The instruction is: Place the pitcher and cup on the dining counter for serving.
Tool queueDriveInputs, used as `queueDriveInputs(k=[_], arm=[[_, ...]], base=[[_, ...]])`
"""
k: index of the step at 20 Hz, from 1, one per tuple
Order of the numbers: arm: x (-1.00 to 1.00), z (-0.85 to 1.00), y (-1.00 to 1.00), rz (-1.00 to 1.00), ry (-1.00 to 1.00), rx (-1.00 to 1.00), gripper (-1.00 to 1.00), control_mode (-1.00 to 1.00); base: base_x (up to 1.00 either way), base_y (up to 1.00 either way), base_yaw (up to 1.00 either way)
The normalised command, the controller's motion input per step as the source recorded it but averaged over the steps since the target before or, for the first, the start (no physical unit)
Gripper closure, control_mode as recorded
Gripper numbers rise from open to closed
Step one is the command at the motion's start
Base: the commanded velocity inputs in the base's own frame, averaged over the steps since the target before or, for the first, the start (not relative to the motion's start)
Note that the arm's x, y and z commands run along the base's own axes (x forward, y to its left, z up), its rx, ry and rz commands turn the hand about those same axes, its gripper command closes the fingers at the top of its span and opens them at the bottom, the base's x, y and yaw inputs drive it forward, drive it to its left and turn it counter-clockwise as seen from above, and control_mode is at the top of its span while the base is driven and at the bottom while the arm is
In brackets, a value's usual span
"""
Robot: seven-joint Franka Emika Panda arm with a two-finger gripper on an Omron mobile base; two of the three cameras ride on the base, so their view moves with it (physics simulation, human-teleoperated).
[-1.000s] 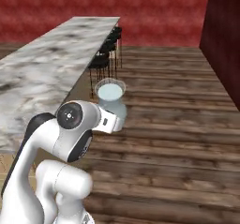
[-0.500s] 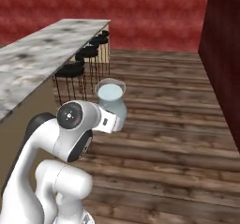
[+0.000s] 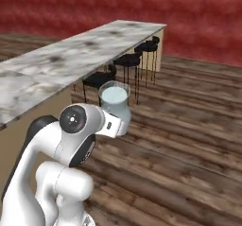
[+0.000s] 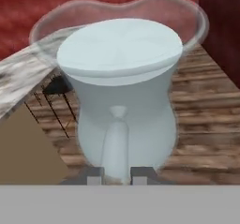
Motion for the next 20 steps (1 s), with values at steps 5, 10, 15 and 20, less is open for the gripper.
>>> queueDriveInputs(k=[5,10,15,20], arm=[[0.00,0.00,0.00,0.00,0.00,0.00,1.00,1.00],[0.00,0.00,0.00,0.00,0.00,0.00,1.00,1.00],[0.00,0.00,0.00,0.00,0.00,0.00,1.00,1.00],[0.00,0.00,0.00,0.00,0.00,0.00,1.00,1.00]], base=[[1.00,-0.27,0.67],[1.00,-0.45,0.63],[1.00,-0.83,0.47],[1.00,-0.72,0.53]])
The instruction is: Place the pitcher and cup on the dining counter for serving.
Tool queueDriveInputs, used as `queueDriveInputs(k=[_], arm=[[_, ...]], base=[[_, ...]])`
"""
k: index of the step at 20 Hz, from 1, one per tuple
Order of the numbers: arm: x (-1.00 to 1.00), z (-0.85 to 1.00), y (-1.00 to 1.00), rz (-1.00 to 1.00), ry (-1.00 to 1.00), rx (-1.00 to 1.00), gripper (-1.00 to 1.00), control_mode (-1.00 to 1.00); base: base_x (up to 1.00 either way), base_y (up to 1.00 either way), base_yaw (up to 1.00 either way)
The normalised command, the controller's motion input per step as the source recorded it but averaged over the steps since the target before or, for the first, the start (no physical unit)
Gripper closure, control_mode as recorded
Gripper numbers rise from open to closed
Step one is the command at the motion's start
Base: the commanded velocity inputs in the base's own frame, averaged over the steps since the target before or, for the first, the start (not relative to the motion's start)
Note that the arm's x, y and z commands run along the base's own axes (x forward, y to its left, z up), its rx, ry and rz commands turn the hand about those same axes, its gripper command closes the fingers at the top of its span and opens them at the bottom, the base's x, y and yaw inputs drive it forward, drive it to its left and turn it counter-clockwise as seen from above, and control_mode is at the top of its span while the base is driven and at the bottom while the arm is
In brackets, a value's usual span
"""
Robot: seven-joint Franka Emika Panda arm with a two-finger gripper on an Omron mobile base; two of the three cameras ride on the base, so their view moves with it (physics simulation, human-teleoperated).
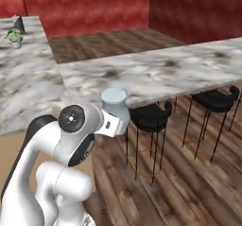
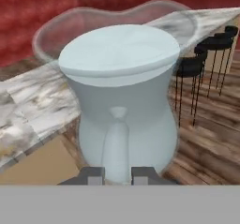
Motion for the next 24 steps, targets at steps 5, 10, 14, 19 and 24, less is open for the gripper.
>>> queueDriveInputs(k=[5,10,14,19,24], arm=[[0.00,0.00,0.00,0.00,0.00,0.00,1.00,1.00],[0.00,0.00,0.00,0.00,0.00,0.00,1.00,1.00],[0.00,0.00,0.00,0.00,0.00,0.00,1.00,1.00],[0.99,0.00,0.05,-0.07,0.27,0.00,1.00,-1.00],[0.96,-0.06,0.02,-0.04,0.15,0.00,1.00,-1.00]], base=[[1.00,-0.69,0.55],[0.98,-0.64,0.30],[0.97,-0.34,0.09],[0.00,0.00,0.00],[0.00,0.00,0.00]])
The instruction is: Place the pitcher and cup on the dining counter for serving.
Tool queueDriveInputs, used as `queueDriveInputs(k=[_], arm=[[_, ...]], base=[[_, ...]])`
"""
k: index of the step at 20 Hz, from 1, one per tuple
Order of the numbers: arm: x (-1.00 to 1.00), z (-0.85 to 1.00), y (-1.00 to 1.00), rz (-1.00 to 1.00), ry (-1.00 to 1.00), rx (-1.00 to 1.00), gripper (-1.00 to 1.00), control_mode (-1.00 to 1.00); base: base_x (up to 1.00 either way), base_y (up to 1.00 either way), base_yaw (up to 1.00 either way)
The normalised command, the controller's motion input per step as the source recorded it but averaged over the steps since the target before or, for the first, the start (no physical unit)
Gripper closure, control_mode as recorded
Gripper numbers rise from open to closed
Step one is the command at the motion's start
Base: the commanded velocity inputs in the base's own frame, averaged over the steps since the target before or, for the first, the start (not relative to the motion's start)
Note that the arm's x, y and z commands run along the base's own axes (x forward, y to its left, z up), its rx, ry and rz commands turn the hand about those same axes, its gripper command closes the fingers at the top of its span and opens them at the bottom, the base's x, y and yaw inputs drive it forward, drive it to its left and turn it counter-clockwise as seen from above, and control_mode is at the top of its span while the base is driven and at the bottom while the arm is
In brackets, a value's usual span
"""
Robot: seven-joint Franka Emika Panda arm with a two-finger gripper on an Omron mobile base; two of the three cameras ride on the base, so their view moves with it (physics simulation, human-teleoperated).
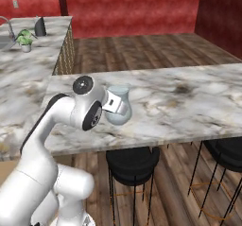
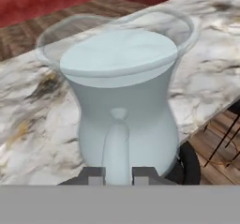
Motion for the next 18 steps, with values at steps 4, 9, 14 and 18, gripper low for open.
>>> queueDriveInputs(k=[4,9,14,18], arm=[[0.91,-0.30,-0.04,0.00,0.00,0.00,1.00,-1.00],[0.95,-0.37,-0.09,0.00,0.00,0.02,1.00,-1.00],[0.95,-0.39,-0.01,0.00,0.00,0.01,1.00,-1.00],[0.84,-0.46,0.00,0.00,0.00,0.00,1.00,-1.00]], base=[[0.00,0.00,0.00],[0.00,0.00,0.00],[0.00,0.00,0.00],[0.00,0.00,0.00]])
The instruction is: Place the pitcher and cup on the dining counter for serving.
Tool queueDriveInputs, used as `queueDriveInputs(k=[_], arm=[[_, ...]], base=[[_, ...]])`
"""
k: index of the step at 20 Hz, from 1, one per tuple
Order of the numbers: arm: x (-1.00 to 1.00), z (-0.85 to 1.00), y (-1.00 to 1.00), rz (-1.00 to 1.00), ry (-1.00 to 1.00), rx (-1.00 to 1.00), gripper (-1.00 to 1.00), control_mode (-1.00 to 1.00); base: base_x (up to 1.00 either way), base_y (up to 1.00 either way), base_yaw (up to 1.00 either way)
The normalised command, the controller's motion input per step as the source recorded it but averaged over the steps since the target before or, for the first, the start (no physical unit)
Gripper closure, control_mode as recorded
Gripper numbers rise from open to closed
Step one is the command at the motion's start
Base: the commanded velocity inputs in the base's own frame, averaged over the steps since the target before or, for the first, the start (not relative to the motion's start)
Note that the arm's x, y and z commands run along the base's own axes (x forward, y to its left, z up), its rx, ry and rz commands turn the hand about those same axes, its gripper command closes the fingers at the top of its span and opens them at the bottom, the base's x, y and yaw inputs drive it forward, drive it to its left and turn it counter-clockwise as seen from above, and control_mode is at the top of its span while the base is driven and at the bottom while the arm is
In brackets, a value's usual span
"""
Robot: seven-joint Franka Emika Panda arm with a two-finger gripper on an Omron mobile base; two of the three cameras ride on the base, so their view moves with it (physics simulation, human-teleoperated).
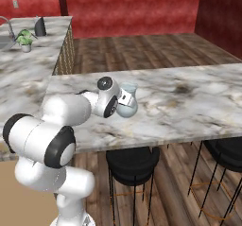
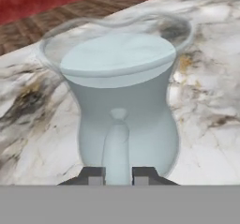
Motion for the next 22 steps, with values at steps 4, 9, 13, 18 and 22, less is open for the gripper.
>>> queueDriveInputs(k=[4,9,13,18,22], arm=[[0.44,-0.57,0.00,0.00,0.04,-0.04,1.00,-1.00],[0.04,-0.51,0.00,0.00,0.02,-0.02,1.00,-1.00],[0.04,-0.20,0.00,0.00,0.02,0.00,-1.00,-1.00],[0.00,0.00,0.00,0.00,0.00,0.00,-1.00,-1.00],[-0.14,0.37,0.00,0.00,0.00,0.00,-1.00,-1.00]], base=[[0.00,0.00,0.00],[0.00,0.00,0.00],[0.00,0.00,0.00],[0.00,0.00,0.00],[0.00,0.00,0.00]])
